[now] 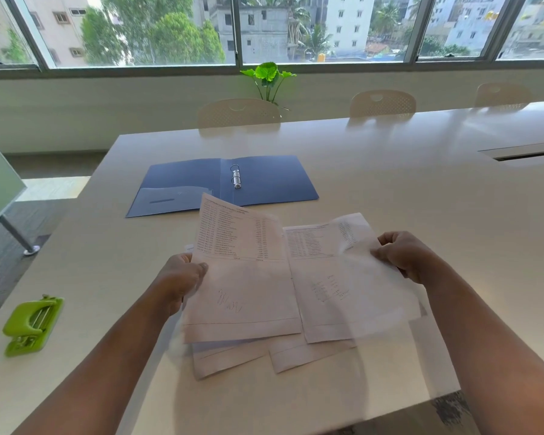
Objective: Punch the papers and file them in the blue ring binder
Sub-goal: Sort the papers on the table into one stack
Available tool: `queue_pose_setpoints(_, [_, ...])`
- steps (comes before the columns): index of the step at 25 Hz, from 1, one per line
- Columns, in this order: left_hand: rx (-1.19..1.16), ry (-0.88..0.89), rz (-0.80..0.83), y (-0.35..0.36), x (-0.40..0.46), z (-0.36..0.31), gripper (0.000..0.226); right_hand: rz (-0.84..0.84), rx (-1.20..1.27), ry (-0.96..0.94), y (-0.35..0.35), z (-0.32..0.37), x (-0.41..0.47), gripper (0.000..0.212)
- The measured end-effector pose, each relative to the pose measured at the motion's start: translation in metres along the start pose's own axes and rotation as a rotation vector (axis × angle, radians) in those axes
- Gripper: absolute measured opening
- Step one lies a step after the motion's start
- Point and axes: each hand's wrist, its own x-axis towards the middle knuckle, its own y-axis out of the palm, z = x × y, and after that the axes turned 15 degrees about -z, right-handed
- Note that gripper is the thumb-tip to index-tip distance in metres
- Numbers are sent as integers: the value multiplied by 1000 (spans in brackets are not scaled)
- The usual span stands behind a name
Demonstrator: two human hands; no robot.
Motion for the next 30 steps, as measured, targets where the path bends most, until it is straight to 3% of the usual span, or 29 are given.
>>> queue_pose_setpoints(6, [2, -1, -14, -7, -4, 0, 17, -61, -19, 11, 0, -3, 0, 10])
queue_pose_setpoints(15, [-70, 8, -22, -11, -2, -4, 14, 38, 358, 19, 3, 24, -9, 5])
queue_pose_setpoints(25, [-268, 89, 80, -2, -19, -19, 17, 111, 616, -19, 62, 57, -45, 7])
queue_pose_setpoints(30, [-379, 127, 114, 1, -24, -21, 21, 236, 801, 17, 85, 66, -64, 10])
